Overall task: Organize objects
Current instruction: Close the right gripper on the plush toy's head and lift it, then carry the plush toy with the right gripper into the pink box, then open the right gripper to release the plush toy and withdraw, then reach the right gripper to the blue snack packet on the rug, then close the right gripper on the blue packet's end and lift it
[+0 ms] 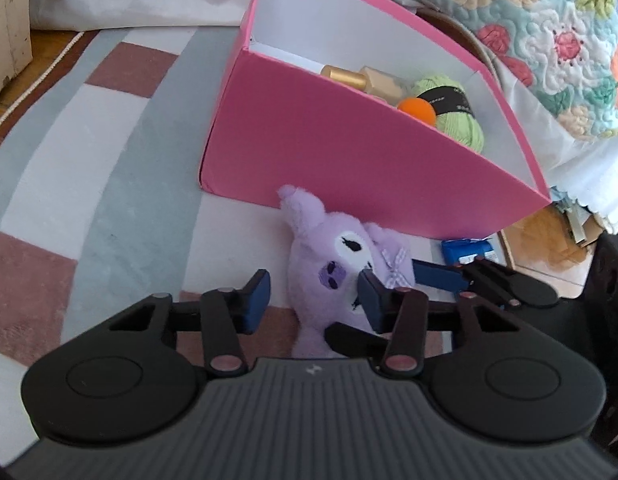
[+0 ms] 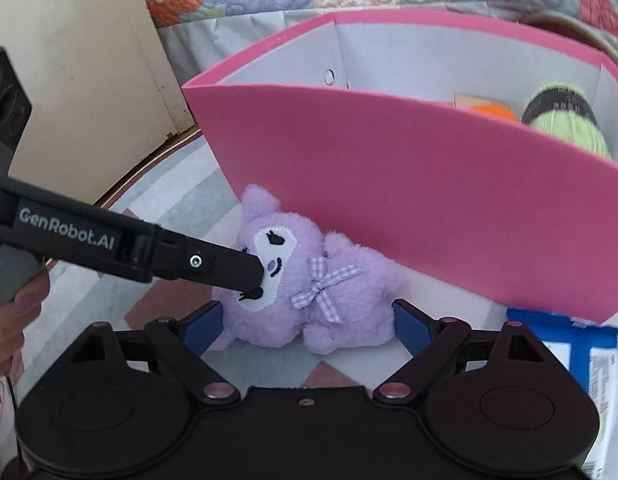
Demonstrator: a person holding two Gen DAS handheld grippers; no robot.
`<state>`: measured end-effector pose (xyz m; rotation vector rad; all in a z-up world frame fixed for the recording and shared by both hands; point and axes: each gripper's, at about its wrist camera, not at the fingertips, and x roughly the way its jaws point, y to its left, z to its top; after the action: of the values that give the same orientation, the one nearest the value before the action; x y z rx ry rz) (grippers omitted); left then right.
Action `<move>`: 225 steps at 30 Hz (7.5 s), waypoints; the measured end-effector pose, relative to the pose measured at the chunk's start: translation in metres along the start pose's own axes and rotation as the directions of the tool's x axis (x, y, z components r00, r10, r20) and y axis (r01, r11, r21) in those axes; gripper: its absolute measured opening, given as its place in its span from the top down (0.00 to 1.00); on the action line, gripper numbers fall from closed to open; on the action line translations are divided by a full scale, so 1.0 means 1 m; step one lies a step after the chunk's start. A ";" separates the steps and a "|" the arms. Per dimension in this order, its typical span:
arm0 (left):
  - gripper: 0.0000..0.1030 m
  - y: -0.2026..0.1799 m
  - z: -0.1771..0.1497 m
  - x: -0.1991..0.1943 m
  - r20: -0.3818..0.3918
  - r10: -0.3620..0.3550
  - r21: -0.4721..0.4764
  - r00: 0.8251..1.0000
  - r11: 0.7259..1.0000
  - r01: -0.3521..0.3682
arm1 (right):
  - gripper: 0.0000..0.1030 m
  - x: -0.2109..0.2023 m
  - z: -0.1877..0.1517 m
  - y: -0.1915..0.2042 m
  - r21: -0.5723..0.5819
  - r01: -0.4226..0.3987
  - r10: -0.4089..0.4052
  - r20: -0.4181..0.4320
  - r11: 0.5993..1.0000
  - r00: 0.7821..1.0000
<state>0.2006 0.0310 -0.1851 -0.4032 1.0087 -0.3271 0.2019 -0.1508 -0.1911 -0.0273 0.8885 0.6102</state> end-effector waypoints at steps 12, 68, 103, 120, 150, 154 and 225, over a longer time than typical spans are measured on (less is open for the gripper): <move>0.65 0.013 -0.004 0.007 -0.001 -0.090 -0.091 0.996 0.992 0.089 | 0.08 -0.004 -0.005 0.010 0.012 0.042 -0.042 -0.008 0.999 0.999; 0.67 -0.126 -0.001 -0.213 0.178 -0.098 0.147 0.979 0.987 0.072 | 0.30 -0.228 0.038 0.088 -0.181 0.072 -0.034 0.206 0.981 0.978; 0.65 -0.106 0.168 0.035 -0.101 0.301 0.293 0.948 0.920 -0.261 | 0.60 -0.009 0.128 -0.083 0.470 -0.096 0.152 -0.083 0.878 0.985; 0.61 -0.103 0.170 0.058 -0.043 0.409 0.311 0.911 0.872 -0.377 | 0.46 0.032 0.124 -0.084 0.572 -0.128 0.250 -0.140 0.810 0.958; 0.54 -0.184 0.106 -0.192 0.062 0.296 0.227 0.953 0.926 -0.303 | 0.37 -0.232 0.138 0.023 -0.073 0.046 -0.041 0.071 0.996 0.997; 0.50 -0.196 0.088 -0.216 0.074 0.293 0.245 0.953 0.921 -0.302 | 0.34 -0.260 0.120 0.036 -0.119 0.057 -0.047 0.083 0.991 0.995; 0.72 -0.111 -0.083 0.018 -0.134 -0.026 -0.127 0.991 0.992 0.009 | 0.37 -0.112 -0.087 -0.015 0.028 0.096 -0.096 -0.011 0.995 0.995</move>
<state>0.1294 -0.0891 -0.1852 -0.5098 1.1628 -0.3109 0.0938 -0.2413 -0.1676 -0.0472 0.9004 0.5080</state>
